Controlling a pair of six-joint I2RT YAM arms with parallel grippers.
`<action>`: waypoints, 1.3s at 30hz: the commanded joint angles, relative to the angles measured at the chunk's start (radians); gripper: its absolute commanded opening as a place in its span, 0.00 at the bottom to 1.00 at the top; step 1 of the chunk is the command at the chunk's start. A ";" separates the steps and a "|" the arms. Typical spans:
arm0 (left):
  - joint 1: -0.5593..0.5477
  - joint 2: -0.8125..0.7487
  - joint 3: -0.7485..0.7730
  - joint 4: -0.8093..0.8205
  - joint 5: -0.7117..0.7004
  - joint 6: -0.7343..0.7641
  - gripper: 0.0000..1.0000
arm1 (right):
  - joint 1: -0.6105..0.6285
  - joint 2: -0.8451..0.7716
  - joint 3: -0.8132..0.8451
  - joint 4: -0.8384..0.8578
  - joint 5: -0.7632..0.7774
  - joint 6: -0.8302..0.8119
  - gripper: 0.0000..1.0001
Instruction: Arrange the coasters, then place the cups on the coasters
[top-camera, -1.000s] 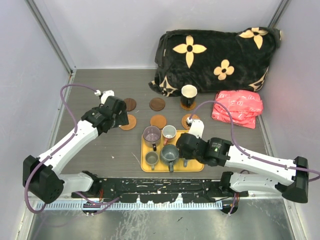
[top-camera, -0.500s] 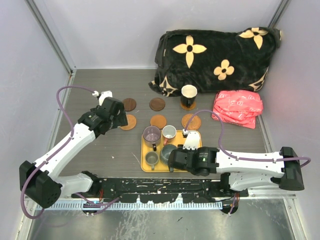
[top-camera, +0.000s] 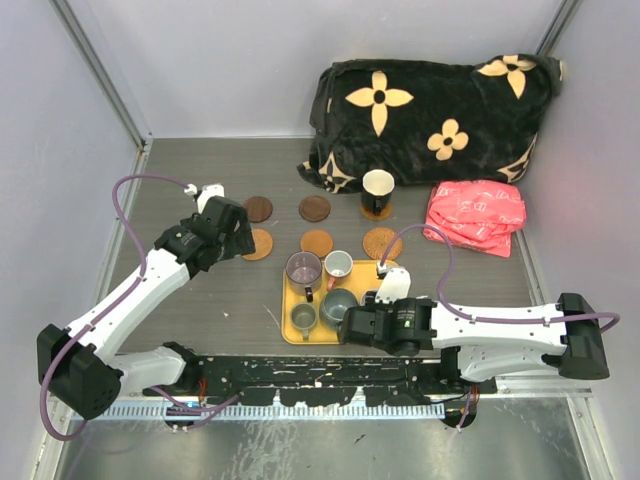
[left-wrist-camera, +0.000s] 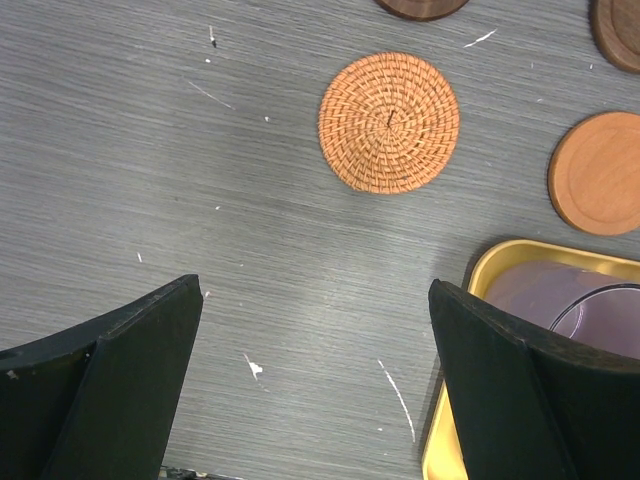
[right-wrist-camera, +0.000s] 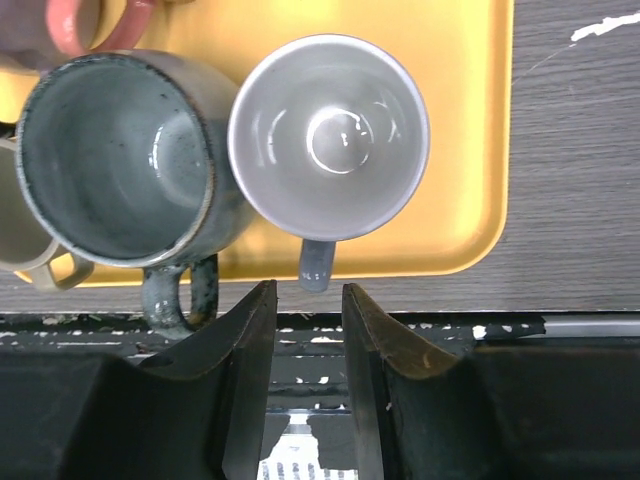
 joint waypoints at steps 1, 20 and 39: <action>0.000 -0.021 0.004 0.017 0.005 0.013 0.98 | 0.005 -0.001 -0.021 -0.014 0.076 0.066 0.39; 0.000 0.003 0.010 0.023 0.010 0.030 0.98 | 0.005 0.072 -0.069 0.053 0.120 0.121 0.38; 0.000 0.011 0.016 0.019 0.012 0.038 0.98 | 0.003 0.145 -0.092 0.071 0.189 0.174 0.34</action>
